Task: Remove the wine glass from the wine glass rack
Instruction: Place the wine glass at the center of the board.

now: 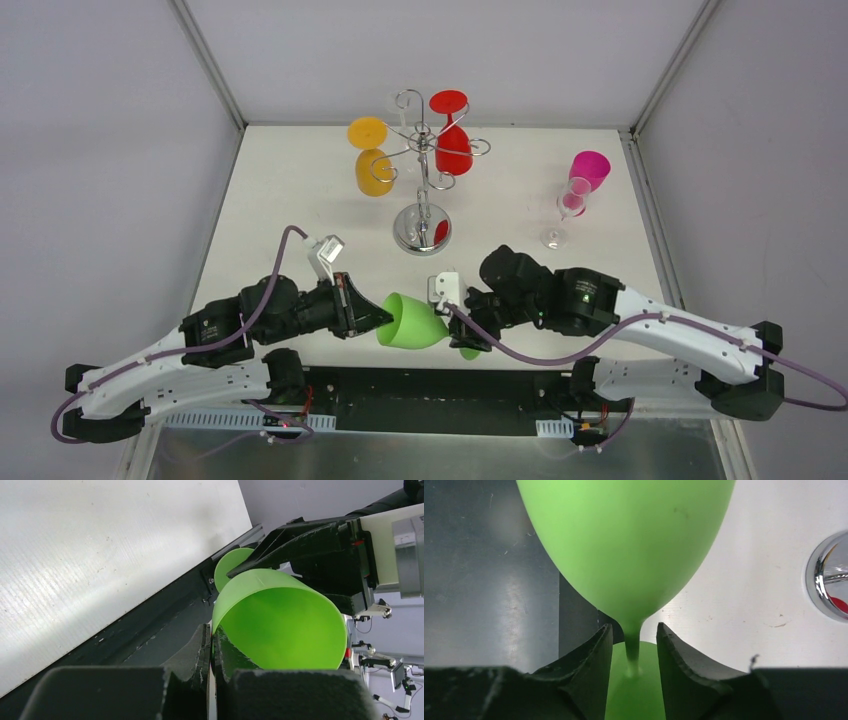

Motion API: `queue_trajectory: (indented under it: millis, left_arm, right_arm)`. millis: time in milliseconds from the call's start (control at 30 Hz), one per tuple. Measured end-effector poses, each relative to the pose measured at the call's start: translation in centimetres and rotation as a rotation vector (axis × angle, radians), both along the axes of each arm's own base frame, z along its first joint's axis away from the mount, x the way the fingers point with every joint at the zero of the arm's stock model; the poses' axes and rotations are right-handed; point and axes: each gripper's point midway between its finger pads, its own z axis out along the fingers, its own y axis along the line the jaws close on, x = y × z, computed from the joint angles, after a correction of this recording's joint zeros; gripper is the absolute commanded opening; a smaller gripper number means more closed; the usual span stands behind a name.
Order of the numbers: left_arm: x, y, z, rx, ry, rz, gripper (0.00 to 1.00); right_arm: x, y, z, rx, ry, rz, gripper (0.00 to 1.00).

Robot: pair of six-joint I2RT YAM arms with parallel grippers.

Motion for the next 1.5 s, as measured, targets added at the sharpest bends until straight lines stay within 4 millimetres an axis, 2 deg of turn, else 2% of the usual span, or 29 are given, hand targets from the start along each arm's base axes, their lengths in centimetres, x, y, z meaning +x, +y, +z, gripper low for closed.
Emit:
queue_trajectory:
  millis: [167,300,533,800,1033,1200,1333,1500]
  left_arm:
    - [0.1,0.2,-0.5,0.019,0.005,0.007,0.00]
    - [0.3,0.2,-0.9,0.041,0.009,0.017,0.00]
    - [1.5,0.8,-2.5,0.140,-0.003,0.074,0.00]
    - [3.8,1.7,-4.4,0.236,0.029,0.168,0.00]
    - [7.0,3.9,-5.1,0.250,0.093,0.287,0.00]
    - [8.6,5.7,-6.5,0.362,0.140,0.343,0.00]
    - [10.1,7.3,-6.2,0.428,0.149,0.397,0.00]
    - [12.3,10.2,-4.6,0.485,0.146,0.493,0.00]
  right_arm:
    - [0.4,-0.4,0.3,0.024,-0.029,-0.026,0.58]
    - [0.8,-1.1,1.1,0.061,-0.054,-0.063,0.62]
    - [1.6,-2.6,2.6,0.125,-0.102,-0.145,0.66]
    - [2.6,-3.0,2.4,0.122,-0.110,-0.228,0.66]
    - [2.8,-3.1,1.7,0.107,-0.100,-0.255,0.66]
    - [2.9,-3.2,1.9,0.121,-0.096,-0.274,0.66]
    - [2.9,-3.6,1.7,0.129,-0.088,-0.297,0.66]
    - [3.3,-4.1,1.9,0.141,-0.084,-0.344,0.68]
